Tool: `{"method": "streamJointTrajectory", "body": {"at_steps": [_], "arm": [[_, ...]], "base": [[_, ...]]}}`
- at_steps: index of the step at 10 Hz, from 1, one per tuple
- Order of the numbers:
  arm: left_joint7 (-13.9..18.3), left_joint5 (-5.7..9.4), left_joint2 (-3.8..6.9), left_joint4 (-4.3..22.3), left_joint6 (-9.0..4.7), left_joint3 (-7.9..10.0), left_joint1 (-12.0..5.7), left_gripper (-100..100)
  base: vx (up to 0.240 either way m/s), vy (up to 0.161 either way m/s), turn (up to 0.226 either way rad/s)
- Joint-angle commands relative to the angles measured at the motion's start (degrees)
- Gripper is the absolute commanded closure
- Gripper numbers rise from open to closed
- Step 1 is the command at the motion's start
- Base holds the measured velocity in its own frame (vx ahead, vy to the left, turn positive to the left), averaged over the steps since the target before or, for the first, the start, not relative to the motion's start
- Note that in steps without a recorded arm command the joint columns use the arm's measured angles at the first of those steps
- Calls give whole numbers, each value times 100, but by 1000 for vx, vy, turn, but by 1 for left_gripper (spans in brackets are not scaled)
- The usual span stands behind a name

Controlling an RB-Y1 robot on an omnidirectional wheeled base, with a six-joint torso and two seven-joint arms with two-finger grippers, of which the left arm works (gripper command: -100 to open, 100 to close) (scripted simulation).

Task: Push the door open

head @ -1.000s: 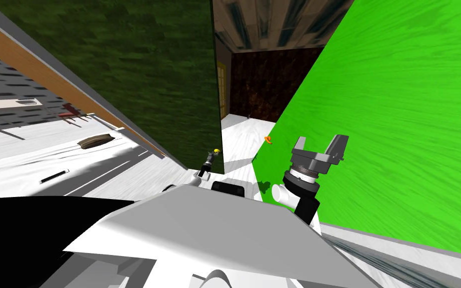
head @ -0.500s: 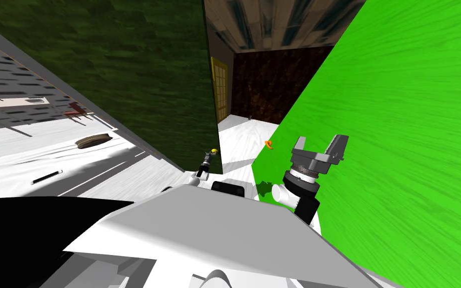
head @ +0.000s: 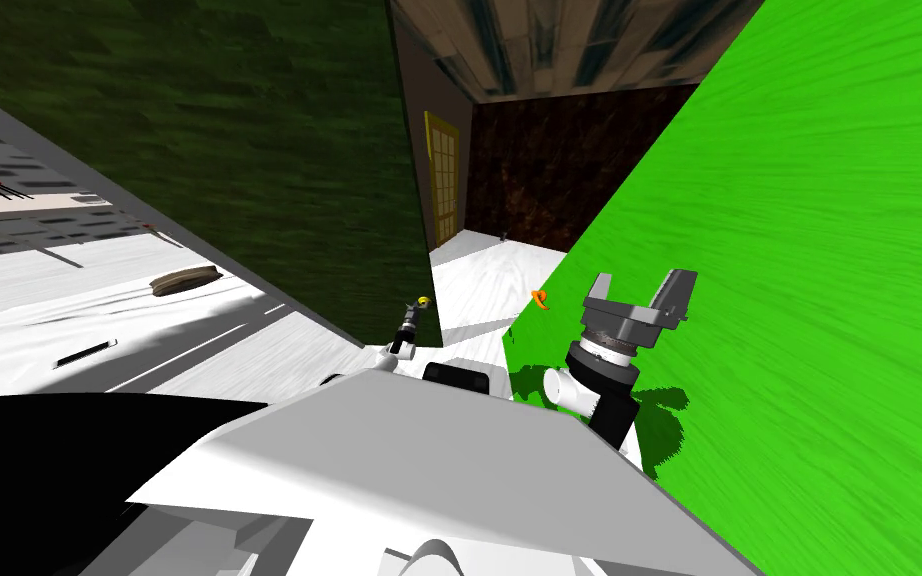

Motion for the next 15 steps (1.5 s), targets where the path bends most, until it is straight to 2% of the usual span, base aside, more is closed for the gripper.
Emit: {"method": "streamJointTrajectory", "body": {"at_steps": [1, 5, 6, 8, 15], "arm": [[-39, 64, 22, 84, -71, 125, -36, 100], [-111, 156, 13, 100, -67, 299, -30, 100], [-95, 144, 23, 147, -80, 279, -11, 100], [-243, 217, -17, 130, -83, 421, -42, 100], [-705, 425, -266, 131, -100, 824, -136, 100]], "base": [[127, -65, 41], [176, -77, 55], [81, -19, 31], [174, -21, 89], [198, -21, 88]]}}
